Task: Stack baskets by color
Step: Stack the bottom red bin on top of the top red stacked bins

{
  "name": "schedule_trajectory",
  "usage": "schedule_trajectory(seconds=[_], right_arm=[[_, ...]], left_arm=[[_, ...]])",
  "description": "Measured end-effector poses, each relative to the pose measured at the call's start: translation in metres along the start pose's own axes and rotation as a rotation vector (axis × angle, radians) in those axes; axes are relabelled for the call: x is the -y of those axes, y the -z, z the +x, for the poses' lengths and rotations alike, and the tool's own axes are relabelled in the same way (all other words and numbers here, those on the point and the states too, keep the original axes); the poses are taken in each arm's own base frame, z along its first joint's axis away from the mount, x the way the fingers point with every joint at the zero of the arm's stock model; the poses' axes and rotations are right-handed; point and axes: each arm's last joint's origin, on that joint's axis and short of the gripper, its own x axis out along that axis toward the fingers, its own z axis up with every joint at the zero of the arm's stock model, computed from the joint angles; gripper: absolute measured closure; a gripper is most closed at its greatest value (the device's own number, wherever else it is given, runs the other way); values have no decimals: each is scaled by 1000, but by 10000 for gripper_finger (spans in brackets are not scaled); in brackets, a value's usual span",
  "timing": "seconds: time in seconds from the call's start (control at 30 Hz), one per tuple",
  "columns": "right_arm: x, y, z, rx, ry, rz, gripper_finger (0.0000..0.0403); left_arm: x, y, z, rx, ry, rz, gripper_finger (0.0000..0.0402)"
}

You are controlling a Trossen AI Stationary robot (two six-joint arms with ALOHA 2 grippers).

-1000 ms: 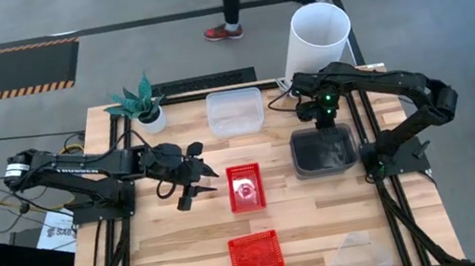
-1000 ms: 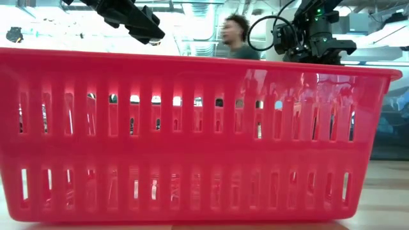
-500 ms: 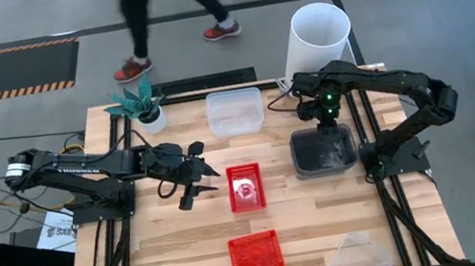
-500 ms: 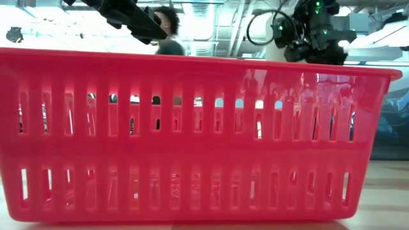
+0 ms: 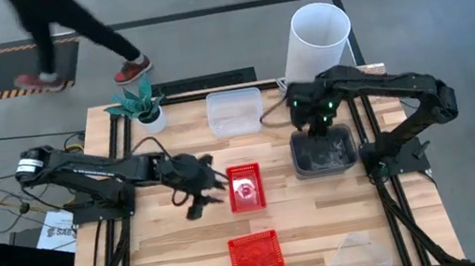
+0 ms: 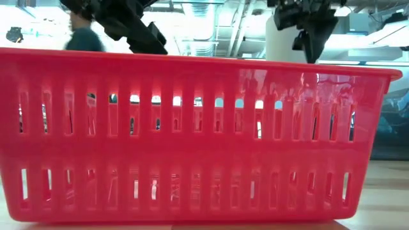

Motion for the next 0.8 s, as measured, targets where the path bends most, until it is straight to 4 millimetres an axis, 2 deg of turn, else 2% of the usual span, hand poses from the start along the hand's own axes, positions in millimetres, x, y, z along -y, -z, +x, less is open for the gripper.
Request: schedule_trajectory(seconds=[0.17, 0.33, 0.57, 0.8], right_arm=[[-41, 0, 5, -10, -24, -25, 244], [-87, 4, 11, 20, -15, -76, 248], [-145, 22, 32, 118, 63, -230, 254], [-176, 45, 44, 152, 90, -247, 263]], left_arm=[[23, -1, 33, -14, 158, 45, 238], [47, -6, 69, -90, 201, 53, 238], [64, -15, 113, -251, 158, -16, 238], [67, -30, 144, -287, 30, -64, 238]])
